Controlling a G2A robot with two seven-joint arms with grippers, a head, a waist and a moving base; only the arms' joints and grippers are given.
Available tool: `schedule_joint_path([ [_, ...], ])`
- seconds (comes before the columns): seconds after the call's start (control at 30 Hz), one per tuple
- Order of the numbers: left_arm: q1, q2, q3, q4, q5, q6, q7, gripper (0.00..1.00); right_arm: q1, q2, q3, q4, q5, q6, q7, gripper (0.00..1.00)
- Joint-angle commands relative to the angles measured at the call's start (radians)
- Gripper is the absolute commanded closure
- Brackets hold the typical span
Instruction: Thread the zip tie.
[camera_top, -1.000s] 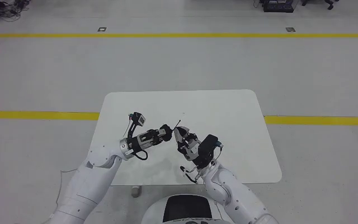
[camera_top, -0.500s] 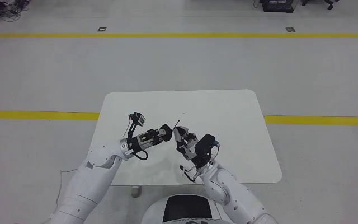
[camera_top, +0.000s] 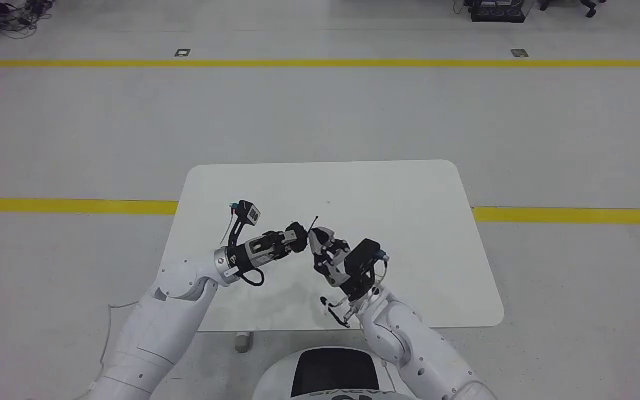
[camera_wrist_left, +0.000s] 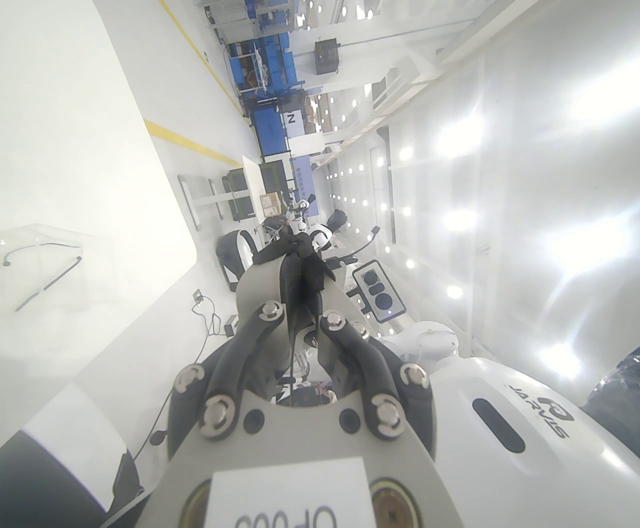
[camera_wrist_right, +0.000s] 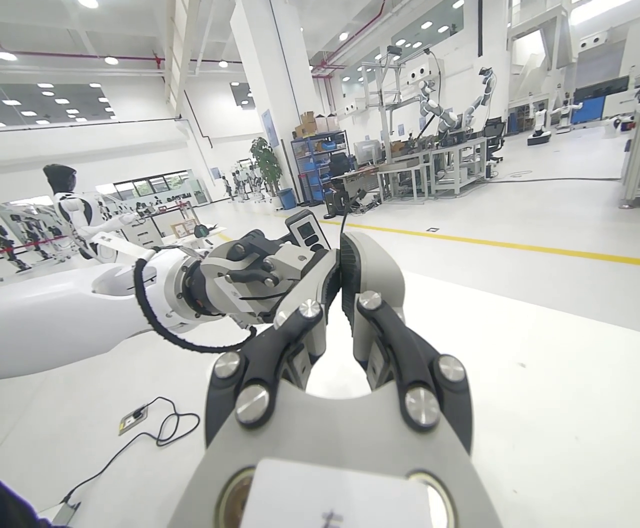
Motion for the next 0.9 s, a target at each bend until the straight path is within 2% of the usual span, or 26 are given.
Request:
schedule_joint_path([
  [0.0, 0.000, 0.000, 0.000, 0.000, 0.000, 0.000, 0.000, 1.00, -0.003, 0.000, 0.003, -0.002, 0.006, 0.009, -0.006, 0.00],
  [0.27, 0.000, 0.000, 0.000, 0.000, 0.000, 0.000, 0.000, 1.00, -0.040, 0.017, 0.062, 0.022, -0.065, 0.021, -0.081, 0.00],
  [0.53, 0.000, 0.000, 0.000, 0.000, 0.000, 0.000, 0.000, 1.00, -0.040, 0.017, 0.062, 0.022, -0.065, 0.021, -0.081, 0.00],
  [0.57, 0.001, -0.001, 0.001, 0.001, -0.019, 0.015, 0.021, 1.00, -0.040, 0.017, 0.062, 0.022, -0.065, 0.021, -0.081, 0.00],
  [0.67, 0.005, -0.004, -0.017, -0.005, -0.178, 0.094, 0.040, 1.00, -0.028, 0.026, 0.071, 0.012, -0.214, 0.045, -0.093, 0.00],
  [0.73, 0.011, -0.004, -0.034, -0.008, -0.303, 0.156, 0.024, 1.00, -0.031, 0.033, 0.080, 0.009, -0.275, 0.037, -0.118, 0.00],
  [0.8, 0.018, -0.004, -0.044, -0.010, -0.389, 0.203, 0.003, 1.00, -0.031, 0.040, 0.089, 0.007, -0.323, 0.027, -0.125, 0.00],
  [0.87, 0.027, -0.006, -0.048, -0.009, -0.505, 0.279, -0.023, 1.00, -0.028, 0.047, 0.099, 0.005, -0.356, 0.009, -0.120, 0.00],
])
